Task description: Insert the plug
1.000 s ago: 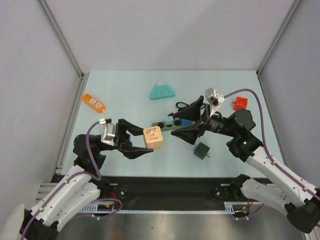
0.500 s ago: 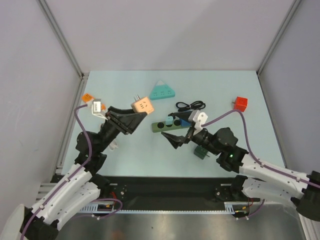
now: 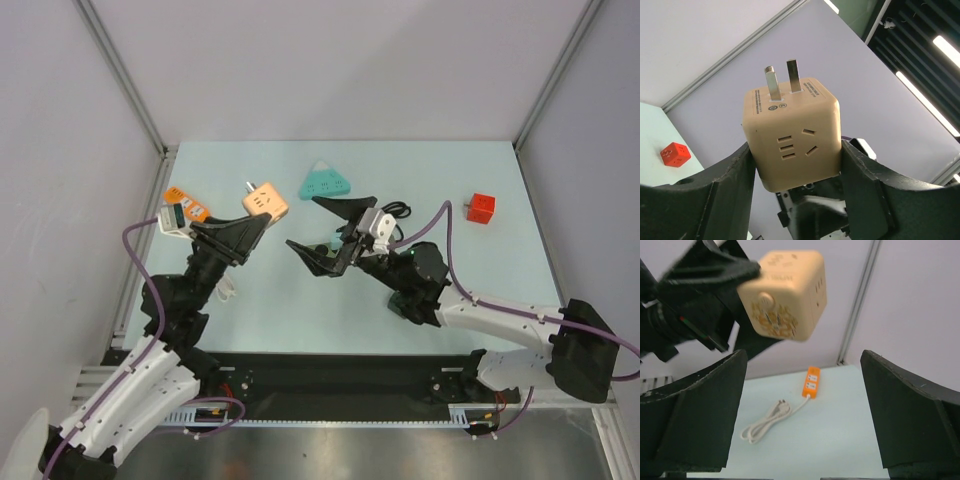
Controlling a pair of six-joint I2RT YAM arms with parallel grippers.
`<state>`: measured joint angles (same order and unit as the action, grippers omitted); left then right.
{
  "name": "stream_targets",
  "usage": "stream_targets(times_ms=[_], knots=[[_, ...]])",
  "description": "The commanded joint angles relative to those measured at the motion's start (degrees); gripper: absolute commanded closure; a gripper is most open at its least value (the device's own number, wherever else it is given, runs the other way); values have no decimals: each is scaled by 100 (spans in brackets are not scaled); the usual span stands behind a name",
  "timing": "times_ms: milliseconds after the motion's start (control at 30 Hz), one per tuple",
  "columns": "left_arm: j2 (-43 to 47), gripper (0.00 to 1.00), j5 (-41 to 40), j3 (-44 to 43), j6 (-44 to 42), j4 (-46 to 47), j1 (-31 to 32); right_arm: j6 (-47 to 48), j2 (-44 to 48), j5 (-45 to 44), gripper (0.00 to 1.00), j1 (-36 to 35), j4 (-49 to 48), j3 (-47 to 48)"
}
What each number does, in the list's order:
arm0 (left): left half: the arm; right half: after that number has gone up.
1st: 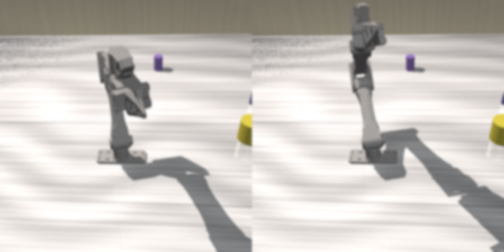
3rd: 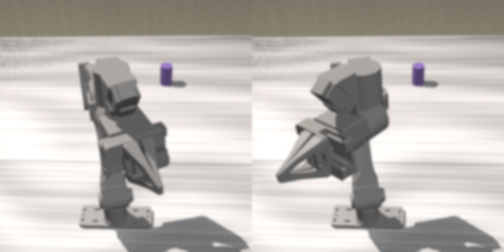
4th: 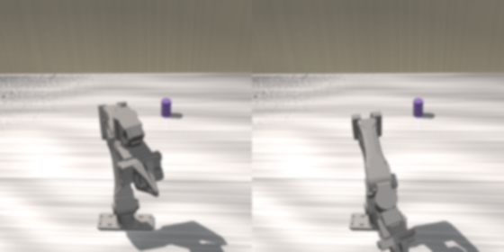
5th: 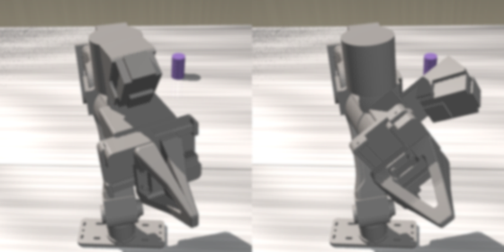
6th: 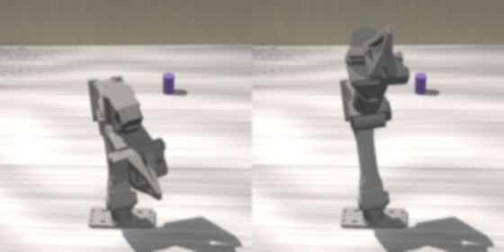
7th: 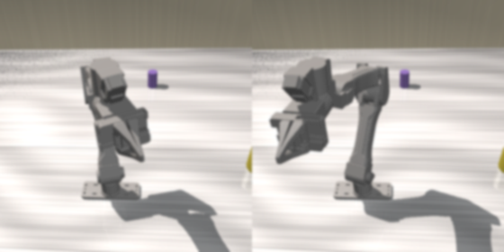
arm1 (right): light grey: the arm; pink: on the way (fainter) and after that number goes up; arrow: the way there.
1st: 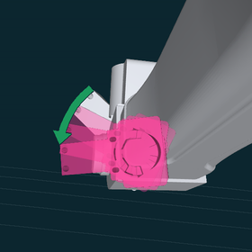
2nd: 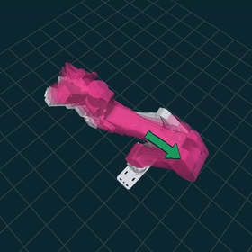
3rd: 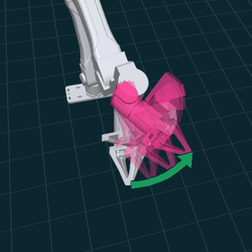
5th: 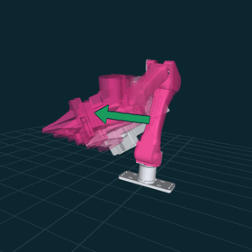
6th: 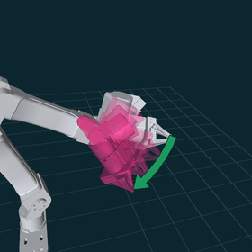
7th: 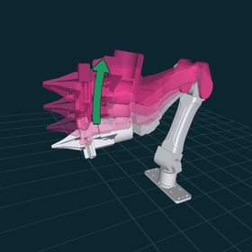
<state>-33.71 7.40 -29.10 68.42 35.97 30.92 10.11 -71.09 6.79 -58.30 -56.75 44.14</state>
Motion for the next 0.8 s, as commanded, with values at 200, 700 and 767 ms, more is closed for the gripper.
stream_targets(times_ms=[200, 700, 767], knots=[[-39, 100, -28, 36, 128, 701, 20, -167, -423, 376, 0, -269, -601, 779], [154, 100, -125, 282, 268, 1000, 20, 527, -1389, -679, 0, -717, -1330, 1360], [155, 100, -116, 291, 286, 1009, 20, 606, -1460, -679, 0, -735, -1339, 1422]])
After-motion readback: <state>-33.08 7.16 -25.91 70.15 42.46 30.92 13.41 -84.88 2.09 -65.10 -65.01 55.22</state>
